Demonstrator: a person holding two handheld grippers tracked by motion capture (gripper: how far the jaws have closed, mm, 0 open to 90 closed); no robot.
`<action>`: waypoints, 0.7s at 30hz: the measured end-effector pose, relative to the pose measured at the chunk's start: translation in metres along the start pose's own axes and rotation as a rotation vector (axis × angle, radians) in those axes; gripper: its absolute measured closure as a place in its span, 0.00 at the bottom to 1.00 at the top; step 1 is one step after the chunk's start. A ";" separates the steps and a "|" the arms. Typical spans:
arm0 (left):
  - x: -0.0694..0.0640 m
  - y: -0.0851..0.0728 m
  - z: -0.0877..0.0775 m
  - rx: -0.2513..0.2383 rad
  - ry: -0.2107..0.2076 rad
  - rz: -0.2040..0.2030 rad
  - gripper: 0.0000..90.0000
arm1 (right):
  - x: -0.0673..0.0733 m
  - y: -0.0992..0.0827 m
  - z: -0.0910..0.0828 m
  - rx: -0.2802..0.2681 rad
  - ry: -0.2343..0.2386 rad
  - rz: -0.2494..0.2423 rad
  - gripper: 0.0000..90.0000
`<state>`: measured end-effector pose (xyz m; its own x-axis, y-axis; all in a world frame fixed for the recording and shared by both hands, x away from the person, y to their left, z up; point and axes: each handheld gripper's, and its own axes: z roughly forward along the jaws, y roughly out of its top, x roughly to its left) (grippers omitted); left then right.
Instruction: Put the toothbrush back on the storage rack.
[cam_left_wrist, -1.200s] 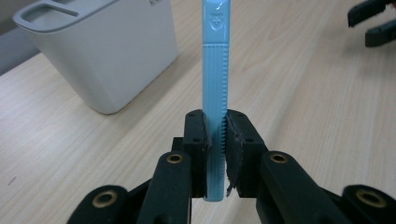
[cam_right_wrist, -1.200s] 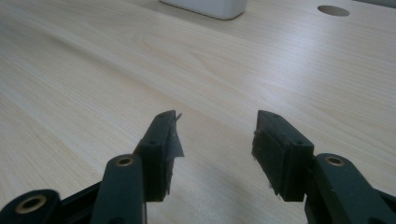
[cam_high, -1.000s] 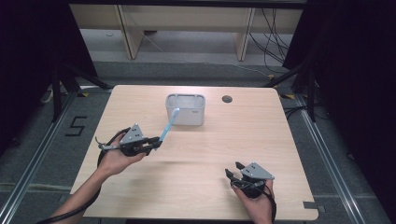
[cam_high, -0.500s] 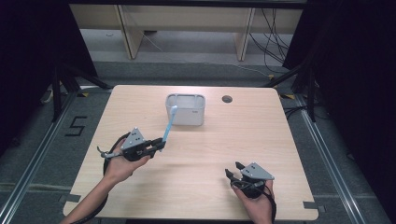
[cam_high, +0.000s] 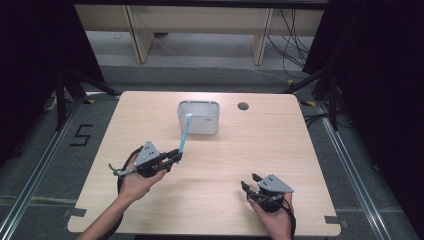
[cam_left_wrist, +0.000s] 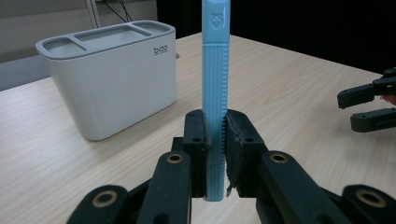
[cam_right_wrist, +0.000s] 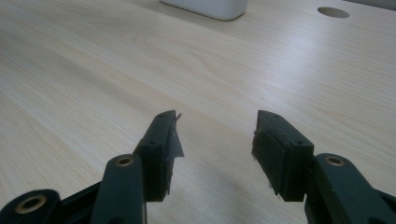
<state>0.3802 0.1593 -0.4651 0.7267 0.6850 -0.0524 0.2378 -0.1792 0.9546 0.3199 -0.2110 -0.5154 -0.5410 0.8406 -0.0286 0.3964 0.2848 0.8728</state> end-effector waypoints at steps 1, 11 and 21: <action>0.000 0.000 0.000 -0.007 0.007 -0.005 0.87 | 0.000 0.000 0.000 0.000 0.000 0.000 0.55; 0.005 0.005 0.006 -0.073 0.042 -0.021 0.87 | -0.002 0.000 0.000 0.002 0.002 -0.016 0.55; 0.013 0.013 0.013 -0.131 0.090 -0.047 0.87 | -0.002 0.000 0.000 0.001 0.002 -0.020 0.55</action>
<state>0.4011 0.1564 -0.4568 0.6542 0.7523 -0.0774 0.1799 -0.0554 0.9821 0.3209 -0.2126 -0.5149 -0.5502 0.8338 -0.0455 0.3859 0.3022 0.8716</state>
